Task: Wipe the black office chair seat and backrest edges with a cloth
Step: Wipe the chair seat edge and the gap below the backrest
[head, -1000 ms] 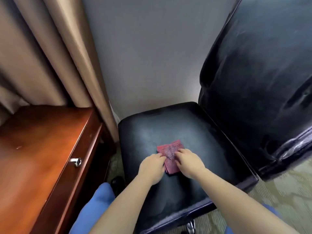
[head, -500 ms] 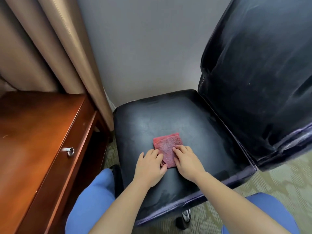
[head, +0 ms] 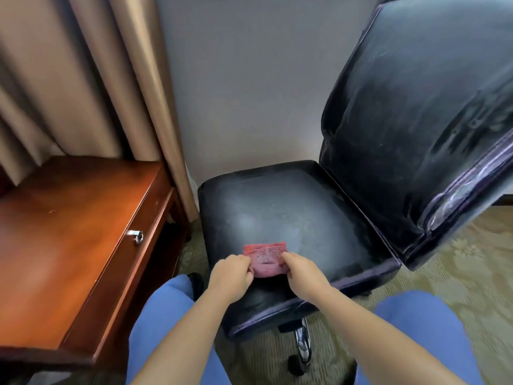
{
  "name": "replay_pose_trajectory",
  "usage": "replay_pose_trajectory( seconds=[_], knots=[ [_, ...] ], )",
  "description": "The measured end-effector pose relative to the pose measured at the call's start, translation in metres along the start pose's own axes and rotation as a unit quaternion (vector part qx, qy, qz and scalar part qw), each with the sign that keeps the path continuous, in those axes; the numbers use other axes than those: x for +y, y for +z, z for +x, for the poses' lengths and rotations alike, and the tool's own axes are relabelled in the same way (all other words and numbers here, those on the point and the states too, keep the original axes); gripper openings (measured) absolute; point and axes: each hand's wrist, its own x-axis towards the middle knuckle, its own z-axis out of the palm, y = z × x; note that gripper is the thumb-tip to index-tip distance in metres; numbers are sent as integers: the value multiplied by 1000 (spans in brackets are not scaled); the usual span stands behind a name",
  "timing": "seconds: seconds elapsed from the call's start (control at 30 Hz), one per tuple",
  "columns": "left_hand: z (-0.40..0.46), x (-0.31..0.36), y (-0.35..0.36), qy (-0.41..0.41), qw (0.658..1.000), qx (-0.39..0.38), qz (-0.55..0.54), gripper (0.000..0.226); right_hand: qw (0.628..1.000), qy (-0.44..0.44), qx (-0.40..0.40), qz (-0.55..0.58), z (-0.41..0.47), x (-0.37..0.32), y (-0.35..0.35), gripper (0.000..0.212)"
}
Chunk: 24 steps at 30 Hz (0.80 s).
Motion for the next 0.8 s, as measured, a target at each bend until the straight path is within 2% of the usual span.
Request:
replay_pose_trajectory(
  seconds=[0.13,0.2,0.27,0.37,0.47,0.57,0.7,0.8],
  knots=[
    [-10,-3,5,-39,991,10,-130,17,996,63,20,61,-1,-7,1,28],
    [-11,-2,7,-49,985,11,-168,27,992,93,41,79,3,-7,0,20],
    [-11,-1,9,-43,981,19,-186,47,986,109,70,105,7,-7,0,12],
    [-8,2,14,-6,988,27,-154,59,976,134,90,145,14,-8,3,9],
    [-2,1,24,33,992,46,-112,46,973,154,90,149,18,-6,8,16],
    [8,-1,30,0,986,75,-152,25,984,143,71,82,16,-1,11,20],
    [18,-5,27,-13,985,22,-169,32,994,74,74,-15,15,4,18,22],
    [22,-3,25,-23,989,-14,-144,36,990,18,134,-26,11,3,27,9]
  ],
)
